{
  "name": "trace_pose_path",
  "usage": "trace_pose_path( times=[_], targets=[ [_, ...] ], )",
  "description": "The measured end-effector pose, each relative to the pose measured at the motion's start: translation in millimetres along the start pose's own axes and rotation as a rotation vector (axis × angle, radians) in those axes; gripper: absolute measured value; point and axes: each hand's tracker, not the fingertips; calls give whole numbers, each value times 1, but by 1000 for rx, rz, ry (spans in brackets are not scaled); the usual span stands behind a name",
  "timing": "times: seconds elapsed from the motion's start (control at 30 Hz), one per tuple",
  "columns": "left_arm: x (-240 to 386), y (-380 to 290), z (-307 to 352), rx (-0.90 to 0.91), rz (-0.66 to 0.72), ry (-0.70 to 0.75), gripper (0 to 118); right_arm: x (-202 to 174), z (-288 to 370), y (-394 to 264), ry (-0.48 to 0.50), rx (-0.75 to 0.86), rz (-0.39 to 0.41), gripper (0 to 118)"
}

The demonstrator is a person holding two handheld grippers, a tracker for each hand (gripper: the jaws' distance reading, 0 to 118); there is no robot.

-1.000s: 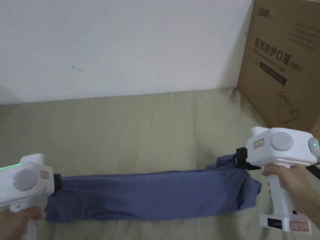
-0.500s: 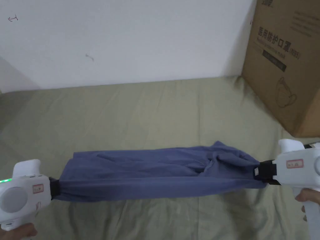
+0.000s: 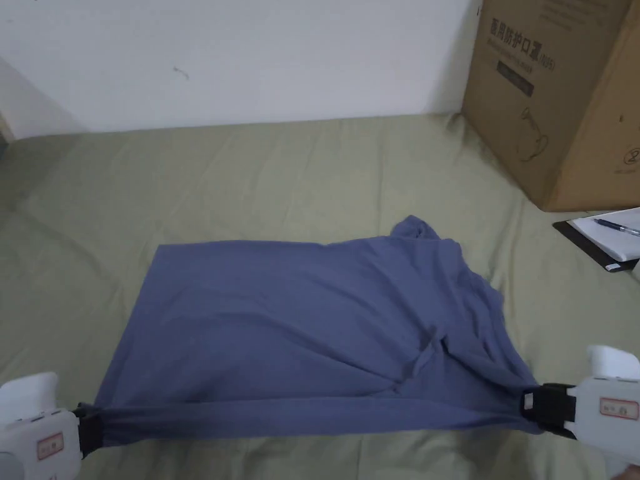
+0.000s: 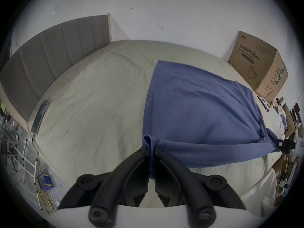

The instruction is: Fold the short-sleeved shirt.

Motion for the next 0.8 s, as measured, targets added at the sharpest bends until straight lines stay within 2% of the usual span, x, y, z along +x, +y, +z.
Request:
trace_pose_path(
  times=[0.13,0.27,0.33,0.37,0.4,0.43,0.5,0.57,0.73,0.77,0.8],
  targets=[
    [-10,-28,9,-16,-15,12,5,11,12,-26,6,11,-14,6],
    [-13,-40,13,-14,30,-4,6,15,12,-33,-2,11,-7,6],
    [-9,-44,14,-5,1,11,34,15,7,-33,0,17,-4,10],
    [-7,-43,13,-5,-15,42,53,13,5,-32,-11,16,13,19],
    [-7,-43,12,-22,-31,74,80,12,4,-31,-21,14,34,40],
    [-7,-44,13,-23,-24,81,95,8,4,-31,-46,15,81,66],
    [-9,-46,21,-7,0,51,99,4,5,-32,-79,31,147,83],
    [-13,-47,34,47,51,-12,100,1,11,-35,-87,42,183,91],
    [-10,-62,72,115,177,-64,100,-13,35,-42,-108,74,276,85],
    [-9,-65,77,119,184,-69,99,-15,40,-44,-89,87,288,77],
    [-8,-70,82,136,197,-77,96,-17,46,-46,-67,97,292,59]
  ],
)
